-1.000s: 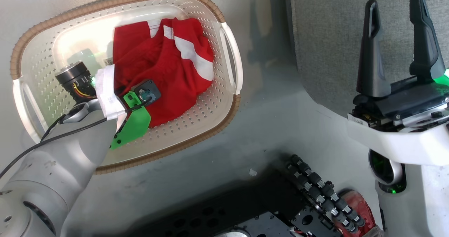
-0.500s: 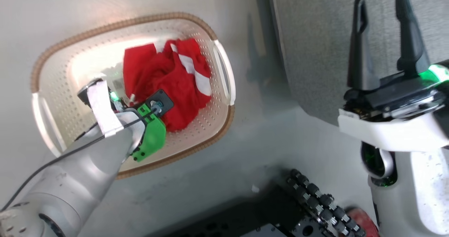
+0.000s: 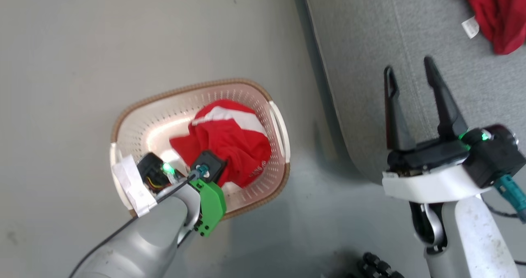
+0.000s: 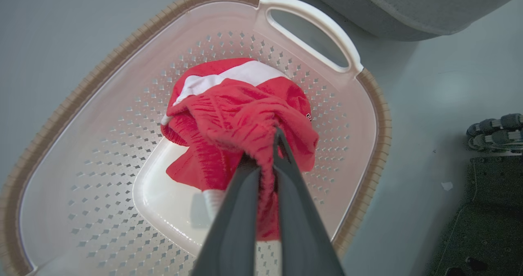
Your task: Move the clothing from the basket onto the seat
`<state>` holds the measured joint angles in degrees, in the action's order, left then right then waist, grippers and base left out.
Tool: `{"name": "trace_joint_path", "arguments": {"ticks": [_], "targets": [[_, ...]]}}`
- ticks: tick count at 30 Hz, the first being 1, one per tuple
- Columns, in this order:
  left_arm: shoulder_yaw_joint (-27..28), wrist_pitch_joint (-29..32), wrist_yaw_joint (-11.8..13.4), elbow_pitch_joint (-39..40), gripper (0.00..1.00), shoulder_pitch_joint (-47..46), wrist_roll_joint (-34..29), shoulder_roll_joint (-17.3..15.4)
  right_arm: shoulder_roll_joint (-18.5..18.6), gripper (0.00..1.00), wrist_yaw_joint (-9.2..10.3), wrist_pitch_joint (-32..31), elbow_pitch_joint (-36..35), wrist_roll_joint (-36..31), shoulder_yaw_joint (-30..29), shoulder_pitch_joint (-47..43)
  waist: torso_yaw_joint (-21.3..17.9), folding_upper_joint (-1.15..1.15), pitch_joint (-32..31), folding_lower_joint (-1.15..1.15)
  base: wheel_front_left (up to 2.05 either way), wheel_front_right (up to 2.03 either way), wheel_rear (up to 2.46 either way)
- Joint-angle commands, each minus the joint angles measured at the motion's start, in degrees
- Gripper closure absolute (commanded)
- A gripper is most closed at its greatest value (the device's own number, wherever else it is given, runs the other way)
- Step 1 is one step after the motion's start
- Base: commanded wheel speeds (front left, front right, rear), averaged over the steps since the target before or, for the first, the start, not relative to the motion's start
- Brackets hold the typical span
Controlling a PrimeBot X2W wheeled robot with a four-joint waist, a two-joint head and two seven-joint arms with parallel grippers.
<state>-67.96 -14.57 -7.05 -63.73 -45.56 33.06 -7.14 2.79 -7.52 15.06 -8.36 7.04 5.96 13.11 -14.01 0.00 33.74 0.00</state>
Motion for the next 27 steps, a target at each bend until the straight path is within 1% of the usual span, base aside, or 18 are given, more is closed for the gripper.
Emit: {"name": "trace_joint_path", "arguments": {"ticks": [1, 6, 11, 13, 19, 22, 27], "targets": [[0.9, -0.5, 0.2, 0.6, 1.0, 2.2, 1.3, 0.6, 0.2, 0.0, 0.06, 0.2, 1.1, -0.1, 0.0, -2.2, 4.6, 0.0, -13.9, 0.0, 0.0, 0.0, 0.0], [4.1, -0.6, 0.5, 4.8, 1.0, 6.0, 3.0, 1.4, 0.3, 0.0, 0.06, 0.2, 4.4, -1.5, 1.2, -6.5, 5.6, 0.0, -22.1, 0.0, 0.0, 0.0, 0.0], [9.8, -0.6, 2.0, 12.3, 1.0, 10.0, 4.3, 0.6, 1.1, 0.0, 0.06, 0.2, 7.2, -0.7, 2.4, -9.8, 5.9, 0.0, -29.1, 0.0, 0.0, 0.0, 0.0], [12.1, -0.6, 2.1, 15.4, 1.0, 11.8, 4.6, 0.5, 1.4, 0.0, 0.06, 0.2, 7.8, -0.4, 3.1, -11.0, 5.8, 0.0, -31.1, 0.0, 0.0, 0.0, 0.0], [18.0, -0.7, 2.1, 24.9, 1.0, 14.7, 4.1, -0.7, 2.1, 0.0, 0.06, 0.2, 8.5, 0.2, 4.1, -12.7, 5.7, 0.0, -33.9, 0.0, 0.0, 0.0, 0.0], [19.6, -0.6, 2.3, 29.0, 1.0, 15.2, 3.3, -1.3, 2.2, 0.0, 0.06, 0.2, 8.8, 0.4, 4.5, -13.5, 5.6, 0.0, -34.8, 0.0, 0.0, 0.0, 0.0], [21.2, -0.6, 1.6, 34.2, 1.0, 15.0, 4.2, -2.2, 2.3, 0.0, 0.06, 0.2, 9.3, 0.7, 5.1, -14.6, 5.5, 0.0, -36.2, 0.0, 0.0, 0.0, 0.0]]}}
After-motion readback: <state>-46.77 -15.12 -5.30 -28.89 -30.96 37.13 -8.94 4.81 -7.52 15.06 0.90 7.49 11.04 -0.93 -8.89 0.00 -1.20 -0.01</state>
